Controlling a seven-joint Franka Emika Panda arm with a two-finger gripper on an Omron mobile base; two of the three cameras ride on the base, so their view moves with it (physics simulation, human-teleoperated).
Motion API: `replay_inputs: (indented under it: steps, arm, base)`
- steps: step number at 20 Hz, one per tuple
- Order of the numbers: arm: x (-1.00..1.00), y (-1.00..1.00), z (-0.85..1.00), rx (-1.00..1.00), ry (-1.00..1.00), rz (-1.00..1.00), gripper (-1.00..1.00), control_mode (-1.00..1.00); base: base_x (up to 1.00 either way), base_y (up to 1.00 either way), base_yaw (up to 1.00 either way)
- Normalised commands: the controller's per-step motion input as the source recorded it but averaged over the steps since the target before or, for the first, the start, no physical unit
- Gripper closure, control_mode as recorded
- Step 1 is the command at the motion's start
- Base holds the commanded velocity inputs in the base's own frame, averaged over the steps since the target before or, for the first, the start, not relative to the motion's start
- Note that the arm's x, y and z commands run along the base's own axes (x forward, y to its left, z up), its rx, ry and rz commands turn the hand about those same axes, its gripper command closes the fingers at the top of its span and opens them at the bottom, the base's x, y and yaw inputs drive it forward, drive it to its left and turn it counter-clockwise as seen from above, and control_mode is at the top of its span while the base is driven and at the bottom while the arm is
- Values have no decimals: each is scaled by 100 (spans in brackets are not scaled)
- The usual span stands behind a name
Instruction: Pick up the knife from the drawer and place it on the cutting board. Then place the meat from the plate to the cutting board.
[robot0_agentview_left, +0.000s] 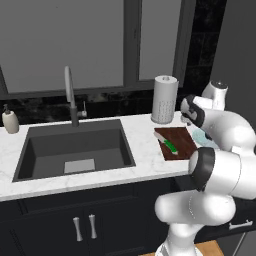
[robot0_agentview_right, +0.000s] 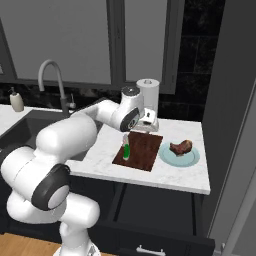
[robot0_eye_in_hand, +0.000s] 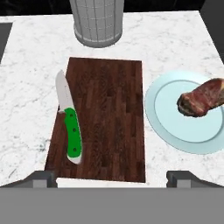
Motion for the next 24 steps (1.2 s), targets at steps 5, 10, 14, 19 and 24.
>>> replay_inputs:
  steps: [5, 10, 14, 19, 24]
  arm:
    - [-2, -16, 11, 10, 5, 0, -100, -100]
    - [0, -14, -27, -1, 0, 0, -100, -100]
    - [0, -50, -51, -16, 0, 0, -100, -100]
    - [2, -45, -38, -16, 0, 0, -100, -100]
    - [15, -35, -5, -1, 0, 0, -100, -100]
  base:
    - [0, 0, 0]
    - [0, 0, 0]
    - [0, 0, 0]
    - [0, 0, 0]
    - [0, 0, 0]
